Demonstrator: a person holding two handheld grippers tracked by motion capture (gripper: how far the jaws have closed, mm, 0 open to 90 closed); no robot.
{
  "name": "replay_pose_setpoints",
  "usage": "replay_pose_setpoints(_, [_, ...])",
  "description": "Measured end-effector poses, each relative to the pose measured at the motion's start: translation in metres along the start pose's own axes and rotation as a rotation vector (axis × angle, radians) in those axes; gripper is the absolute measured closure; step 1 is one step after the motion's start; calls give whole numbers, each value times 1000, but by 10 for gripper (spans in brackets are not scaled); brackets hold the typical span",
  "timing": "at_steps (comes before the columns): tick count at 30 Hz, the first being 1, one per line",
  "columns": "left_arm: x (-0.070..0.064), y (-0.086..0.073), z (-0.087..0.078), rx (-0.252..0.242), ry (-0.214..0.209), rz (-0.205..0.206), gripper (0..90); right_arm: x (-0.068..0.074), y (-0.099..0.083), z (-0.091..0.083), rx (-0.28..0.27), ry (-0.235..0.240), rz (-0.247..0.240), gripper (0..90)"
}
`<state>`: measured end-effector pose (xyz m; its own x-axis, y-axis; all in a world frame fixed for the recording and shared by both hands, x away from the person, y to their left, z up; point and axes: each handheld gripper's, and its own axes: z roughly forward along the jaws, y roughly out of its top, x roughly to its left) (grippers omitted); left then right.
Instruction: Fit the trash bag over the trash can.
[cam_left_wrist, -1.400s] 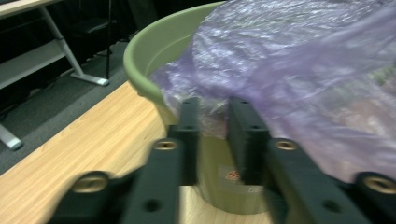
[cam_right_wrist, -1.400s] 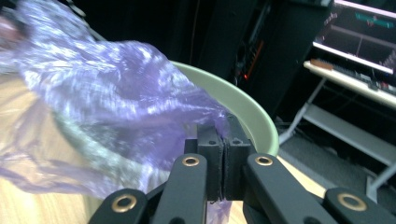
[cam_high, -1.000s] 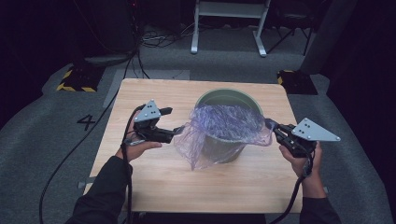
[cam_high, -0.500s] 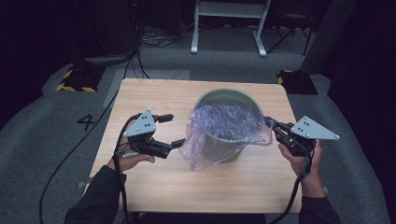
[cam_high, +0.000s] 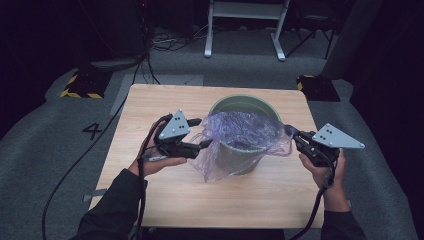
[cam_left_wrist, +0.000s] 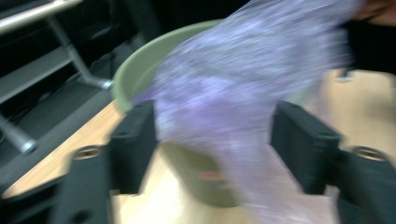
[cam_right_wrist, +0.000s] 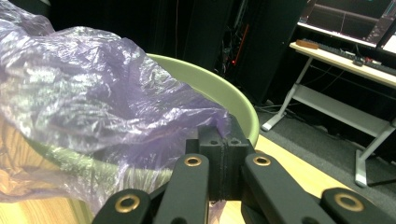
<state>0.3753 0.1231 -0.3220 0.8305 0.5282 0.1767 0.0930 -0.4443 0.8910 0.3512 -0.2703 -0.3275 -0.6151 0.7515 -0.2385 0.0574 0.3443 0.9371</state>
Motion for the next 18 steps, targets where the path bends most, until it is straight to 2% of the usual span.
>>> replay_pose_setpoints(1, [3,-1,4,15,10,-1,395,-1,0,1,4,3,3,900])
replay_pose_setpoints(3, [13,-2,12,27,41,-11,519,-2,-1,2,13,3,8,900])
replay_pose_setpoints(6, [23,-3,24,41,54,-10,670,-4,-2,4,28,8,18,900])
replay_pose_setpoints(7, [25,-2,27,42,53,-6,728,-5,-2,5,31,7,21,900])
replay_pose_setpoints(8, [27,-2,31,45,64,16,764,-6,-2,6,35,8,22,900])
replay_pose_setpoints(10, [31,-1,37,52,81,20,777,-8,-3,8,48,8,28,900])
replay_pose_setpoints(12, [35,0,42,63,70,10,789,-10,-4,10,58,4,35,900])
replay_pose_setpoints(13, [38,-1,46,69,79,6,780,-12,-4,10,63,5,39,900])
replay_pose_setpoints(16, [47,-2,53,61,93,-43,727,-18,-6,13,84,3,72,900])
replay_pose_setpoints(18, [52,-3,56,55,85,-67,724,-23,-8,15,100,-6,93,900])
